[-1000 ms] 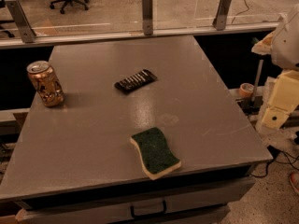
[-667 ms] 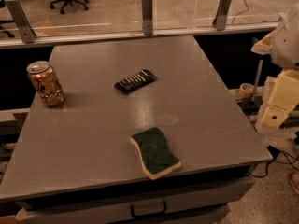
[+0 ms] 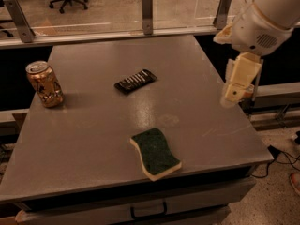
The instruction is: Pick rxbar chocolate
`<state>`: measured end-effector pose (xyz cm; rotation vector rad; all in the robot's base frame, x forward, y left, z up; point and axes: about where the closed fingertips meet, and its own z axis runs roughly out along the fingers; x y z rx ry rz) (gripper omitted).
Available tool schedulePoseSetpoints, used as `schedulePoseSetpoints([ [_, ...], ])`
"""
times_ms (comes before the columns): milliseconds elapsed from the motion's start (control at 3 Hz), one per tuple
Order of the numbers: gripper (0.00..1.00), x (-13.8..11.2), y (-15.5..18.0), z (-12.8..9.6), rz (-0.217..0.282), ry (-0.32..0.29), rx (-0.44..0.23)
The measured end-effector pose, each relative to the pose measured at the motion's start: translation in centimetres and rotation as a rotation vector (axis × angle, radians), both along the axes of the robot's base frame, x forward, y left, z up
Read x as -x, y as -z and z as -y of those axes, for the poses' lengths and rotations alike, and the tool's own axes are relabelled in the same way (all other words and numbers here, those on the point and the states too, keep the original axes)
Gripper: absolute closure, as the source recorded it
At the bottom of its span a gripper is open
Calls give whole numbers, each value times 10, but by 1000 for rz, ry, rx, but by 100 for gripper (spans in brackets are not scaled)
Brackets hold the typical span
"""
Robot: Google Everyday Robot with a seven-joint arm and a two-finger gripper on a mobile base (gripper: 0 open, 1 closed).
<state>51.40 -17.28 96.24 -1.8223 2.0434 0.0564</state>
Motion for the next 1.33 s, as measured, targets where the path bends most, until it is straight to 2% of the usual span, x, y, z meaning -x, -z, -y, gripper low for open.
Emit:
schedulePoseSetpoints([
  [333, 0, -47, 20, -46, 16, -114, -71],
  [667, 0, -79, 42, -96, 14, -194, -168],
  [1333, 0, -83, 47, -98, 11, -192, -184],
])
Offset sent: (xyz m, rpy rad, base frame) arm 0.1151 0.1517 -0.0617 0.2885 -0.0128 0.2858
